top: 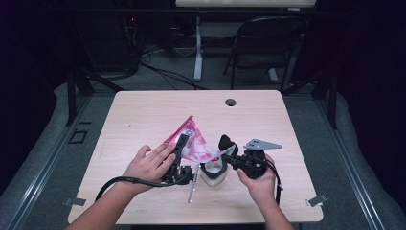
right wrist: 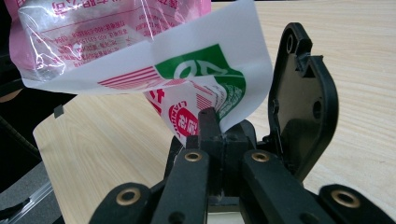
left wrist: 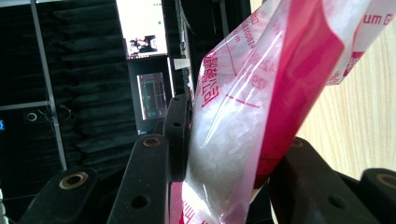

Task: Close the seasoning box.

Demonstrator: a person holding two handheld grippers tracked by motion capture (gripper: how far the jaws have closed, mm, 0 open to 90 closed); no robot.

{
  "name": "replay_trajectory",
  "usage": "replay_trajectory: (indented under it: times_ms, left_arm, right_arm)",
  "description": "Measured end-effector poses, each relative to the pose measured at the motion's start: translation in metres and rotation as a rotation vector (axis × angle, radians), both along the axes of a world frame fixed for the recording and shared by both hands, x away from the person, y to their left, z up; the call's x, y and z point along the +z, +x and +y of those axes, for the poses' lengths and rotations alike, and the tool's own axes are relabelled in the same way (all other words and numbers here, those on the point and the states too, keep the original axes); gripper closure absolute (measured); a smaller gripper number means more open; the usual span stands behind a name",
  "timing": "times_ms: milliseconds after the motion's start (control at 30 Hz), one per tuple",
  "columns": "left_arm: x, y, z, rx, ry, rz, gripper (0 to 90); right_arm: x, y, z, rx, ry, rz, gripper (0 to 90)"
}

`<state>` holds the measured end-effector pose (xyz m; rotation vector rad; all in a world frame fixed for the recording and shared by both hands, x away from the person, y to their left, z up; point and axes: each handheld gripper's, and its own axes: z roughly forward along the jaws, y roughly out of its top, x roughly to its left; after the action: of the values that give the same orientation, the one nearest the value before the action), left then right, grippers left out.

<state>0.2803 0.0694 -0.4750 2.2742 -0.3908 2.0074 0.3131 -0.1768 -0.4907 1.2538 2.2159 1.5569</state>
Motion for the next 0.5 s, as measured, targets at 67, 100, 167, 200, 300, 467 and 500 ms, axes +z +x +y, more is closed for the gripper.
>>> replay_trajectory:
  times_ms: [67,100,167,200,300,467,500]
  left_arm:
    - [0.0004,-0.0001,0.0,-0.001,0.0,-0.002,68.3]
    - [0.0005,-0.0001,0.0001,-0.002,-0.001,-0.002,68.3]
    - [0.0014,-0.0002,0.0,-0.009,0.005,-0.017,68.4]
    - [0.0014,0.0001,0.0,-0.008,0.006,-0.016,68.4]
    - [0.0012,0.0003,0.0003,-0.009,0.006,-0.019,68.3]
    - [0.0006,0.0003,0.0007,-0.002,0.003,-0.008,68.4]
    - [0.0005,0.0002,0.0007,-0.002,0.004,-0.009,68.4]
  right_arm:
    - [0.0001,-0.0001,0.0001,-0.002,0.001,0.0,90.0]
    - [0.0001,-0.0001,0.0,0.0,0.001,0.0,90.0]
    - [0.0001,0.0,-0.0001,0.001,0.002,0.0,90.0]
    - [0.0001,0.0,0.0,0.001,0.002,0.0,90.0]
    - [0.0,-0.0001,0.0003,-0.001,0.0,0.0,90.0]
    - [-0.0002,0.0,0.0007,-0.002,0.001,-0.001,90.0]
    - [-0.0003,0.0001,0.0007,-0.002,0.001,-0.001,90.0]
